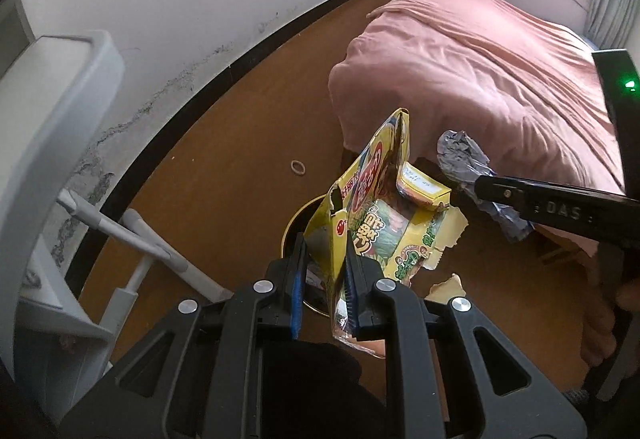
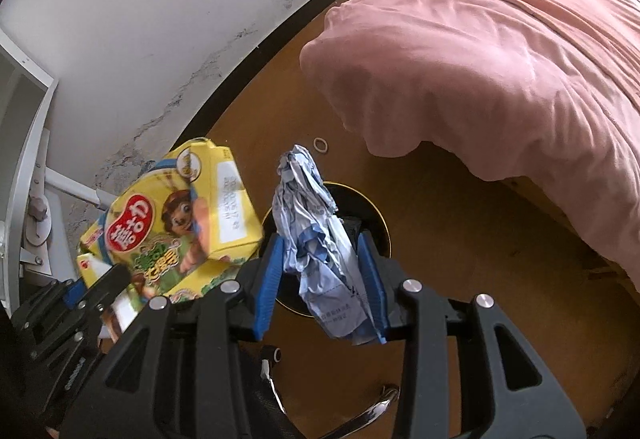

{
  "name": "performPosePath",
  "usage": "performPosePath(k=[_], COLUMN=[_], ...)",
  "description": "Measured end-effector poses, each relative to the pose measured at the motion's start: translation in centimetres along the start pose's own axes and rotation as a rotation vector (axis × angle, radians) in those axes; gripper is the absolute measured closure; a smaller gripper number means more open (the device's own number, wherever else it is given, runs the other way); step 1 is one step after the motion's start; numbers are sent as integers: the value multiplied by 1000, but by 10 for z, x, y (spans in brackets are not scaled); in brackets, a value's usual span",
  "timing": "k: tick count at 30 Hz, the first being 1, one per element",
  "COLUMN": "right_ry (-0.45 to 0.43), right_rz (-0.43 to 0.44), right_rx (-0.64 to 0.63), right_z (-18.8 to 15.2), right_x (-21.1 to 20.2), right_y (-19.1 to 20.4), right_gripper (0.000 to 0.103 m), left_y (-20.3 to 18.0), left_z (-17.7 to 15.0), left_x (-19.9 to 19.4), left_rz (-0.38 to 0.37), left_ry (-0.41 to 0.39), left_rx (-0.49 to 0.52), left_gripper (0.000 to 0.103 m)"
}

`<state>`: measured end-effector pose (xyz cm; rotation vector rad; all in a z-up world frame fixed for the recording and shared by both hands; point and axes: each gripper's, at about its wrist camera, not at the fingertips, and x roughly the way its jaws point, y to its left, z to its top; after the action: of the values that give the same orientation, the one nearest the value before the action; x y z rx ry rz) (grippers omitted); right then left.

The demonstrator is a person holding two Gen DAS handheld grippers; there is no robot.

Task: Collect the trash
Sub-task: 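Carry the yellow bag and foil wrapper over the wastebasket and open both tools, then move both open tools back to the desk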

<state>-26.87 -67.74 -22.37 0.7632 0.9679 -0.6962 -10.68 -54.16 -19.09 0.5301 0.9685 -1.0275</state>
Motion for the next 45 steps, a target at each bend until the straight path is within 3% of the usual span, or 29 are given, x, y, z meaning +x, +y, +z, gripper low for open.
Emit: performPosePath(k=[9,11,12,13,14,15,22,27,30,33,36,41,45], right_ry=[-23,-25,-25,-23,-23,-26,-55,-119,-173,-228,-238,-203,-133], right_rz=[50,54,54,52,52,50,34,25,64,115,190,342,467], right_rx=[-10,-12,-13,-16,-22,-28,-54,-106,-145,-206,-282,-479,-674], right_z=[3,5,6,6,6,6,3,1,-2,-8,-16,-25,-35], right_x=[-2,0,1,2,2,2,-6,-31,-59,-88,-105,-112,-98], right_y=[9,10,11,11,12,13,20,36,57,91,137,251,366], right_gripper=[64,61,58,54,46,45,45,45,43,38,38,38,38], left_y=[1,-1,0,0,1,1,1,3,12,39,90,208,300], left_z=[5,8,9,9,10,10,8,1,-5,-16,-31,-65,-98], left_x=[10,13,13,12,11,11,-1,-49,-92,-144,-186,-229,-252], left_rz=[-19,-20,-13,-5,1,3,-36,-103,-124,-120,-58,187,287], left_ry=[21,22,20,11,-2,-2,5,-46,-111,-198,-254,-287,-310], left_rx=[-2,1,1,0,0,3,6,36,58,60,15,-151,-329], left_gripper=[85,75,53,39,39,39,39,34,23,15,14,14,14])
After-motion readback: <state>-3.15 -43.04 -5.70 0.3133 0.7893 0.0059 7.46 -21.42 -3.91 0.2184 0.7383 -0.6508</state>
